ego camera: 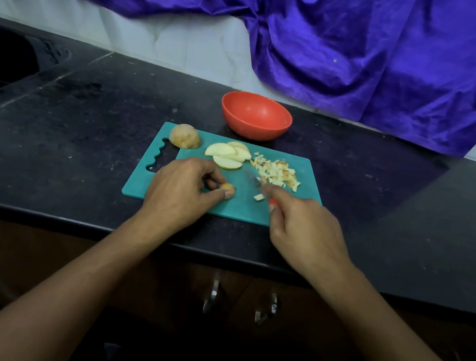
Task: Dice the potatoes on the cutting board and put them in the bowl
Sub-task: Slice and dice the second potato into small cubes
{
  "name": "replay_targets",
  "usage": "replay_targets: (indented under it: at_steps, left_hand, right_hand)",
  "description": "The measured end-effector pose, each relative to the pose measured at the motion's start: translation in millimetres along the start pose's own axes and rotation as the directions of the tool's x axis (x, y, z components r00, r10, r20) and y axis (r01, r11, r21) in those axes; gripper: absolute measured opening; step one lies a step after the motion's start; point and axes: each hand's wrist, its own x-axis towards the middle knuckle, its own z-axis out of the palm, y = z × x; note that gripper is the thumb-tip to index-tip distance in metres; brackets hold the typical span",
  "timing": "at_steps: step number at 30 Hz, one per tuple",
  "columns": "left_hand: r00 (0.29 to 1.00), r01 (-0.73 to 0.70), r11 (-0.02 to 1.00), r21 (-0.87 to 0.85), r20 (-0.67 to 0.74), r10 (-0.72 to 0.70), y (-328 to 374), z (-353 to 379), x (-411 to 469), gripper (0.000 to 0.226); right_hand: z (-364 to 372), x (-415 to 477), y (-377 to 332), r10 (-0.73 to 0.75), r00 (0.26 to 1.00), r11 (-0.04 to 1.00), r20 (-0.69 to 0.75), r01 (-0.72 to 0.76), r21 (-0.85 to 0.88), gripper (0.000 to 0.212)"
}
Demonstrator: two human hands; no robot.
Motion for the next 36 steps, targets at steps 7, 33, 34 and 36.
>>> replay_targets:
  at_steps: [7,33,34,36]
  left_hand:
    - [1.000,-0.013,1.000,0.002,-0.001,0.013,-1.8,1.1,0.4,0.021]
    - [0.999,-0.041,0.998,0.043,-0.002,0.041,-1.0,1.9,-0.7,0.020]
    - [0.999,-0.037,0.998,0.044,0.001,0.037,-0.8,1.6,-0.7,0.020]
    - [0.999,-0.036,0.998,0.046,0.002,0.036,-0.6,1.5,-0.5,0.021]
  right_hand:
    - [-7.5,12.9,19.5,0.137,0.990,0.969,-0.031,-0.128,0.210,0.042]
    - [-3.5,12.5,36.3,0.000,0.996,0.994,0.093,-0.011,0.113,0.040]
    - [-4.4,16.1,39.9,0.034,0.992,0.976,0.121,-0.058,0.208,0.038]
    - [-3.4,20.5,44.0,0.057,0.989,0.946,0.134,-0.096,0.310,0.037]
